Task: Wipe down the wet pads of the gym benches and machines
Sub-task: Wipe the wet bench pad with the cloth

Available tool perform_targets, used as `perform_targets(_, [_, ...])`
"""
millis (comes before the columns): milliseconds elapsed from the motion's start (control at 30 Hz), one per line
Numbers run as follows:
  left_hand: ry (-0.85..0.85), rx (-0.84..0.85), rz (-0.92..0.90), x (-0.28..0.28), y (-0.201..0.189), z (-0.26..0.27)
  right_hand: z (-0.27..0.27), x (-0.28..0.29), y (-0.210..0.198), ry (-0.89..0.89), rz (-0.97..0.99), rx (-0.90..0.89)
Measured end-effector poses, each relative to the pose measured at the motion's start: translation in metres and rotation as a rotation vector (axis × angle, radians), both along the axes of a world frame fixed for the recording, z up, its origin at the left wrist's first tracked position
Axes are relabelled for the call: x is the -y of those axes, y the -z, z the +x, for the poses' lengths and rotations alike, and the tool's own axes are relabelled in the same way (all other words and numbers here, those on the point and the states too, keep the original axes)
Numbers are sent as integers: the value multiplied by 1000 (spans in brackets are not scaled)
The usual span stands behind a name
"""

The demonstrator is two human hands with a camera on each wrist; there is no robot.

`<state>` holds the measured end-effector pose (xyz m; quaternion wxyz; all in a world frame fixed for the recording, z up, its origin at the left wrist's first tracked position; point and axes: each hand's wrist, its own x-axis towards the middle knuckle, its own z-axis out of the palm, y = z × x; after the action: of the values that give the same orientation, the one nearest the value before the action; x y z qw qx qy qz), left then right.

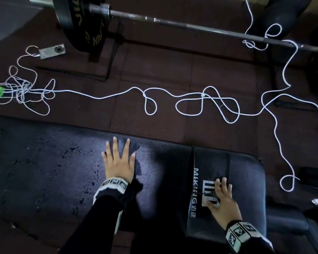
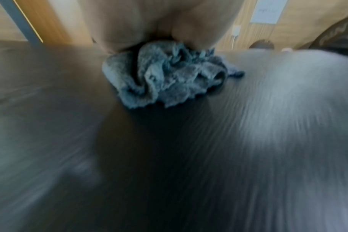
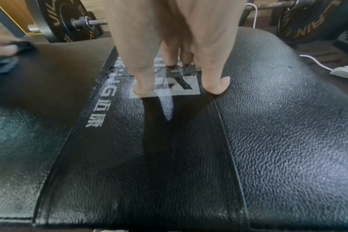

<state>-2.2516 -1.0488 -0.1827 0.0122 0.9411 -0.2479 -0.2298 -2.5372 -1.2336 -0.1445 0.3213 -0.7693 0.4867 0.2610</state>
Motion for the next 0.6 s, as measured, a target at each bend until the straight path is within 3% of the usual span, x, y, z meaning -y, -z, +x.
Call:
perform_targets(167, [201,-12,-38,60,3,-17,-3,1,4,-5,-1,-5])
perform_targets(300, [398,-23,-96,58,9,-62,-4,0,2,-11,0,1])
perform_targets(433, [421,-35,-124,13,8,-85,-3,0,0,-24,-6,-1])
perform_targets(600, [189,0,-104,-45,4,-71,-3,0,0,3,10,6])
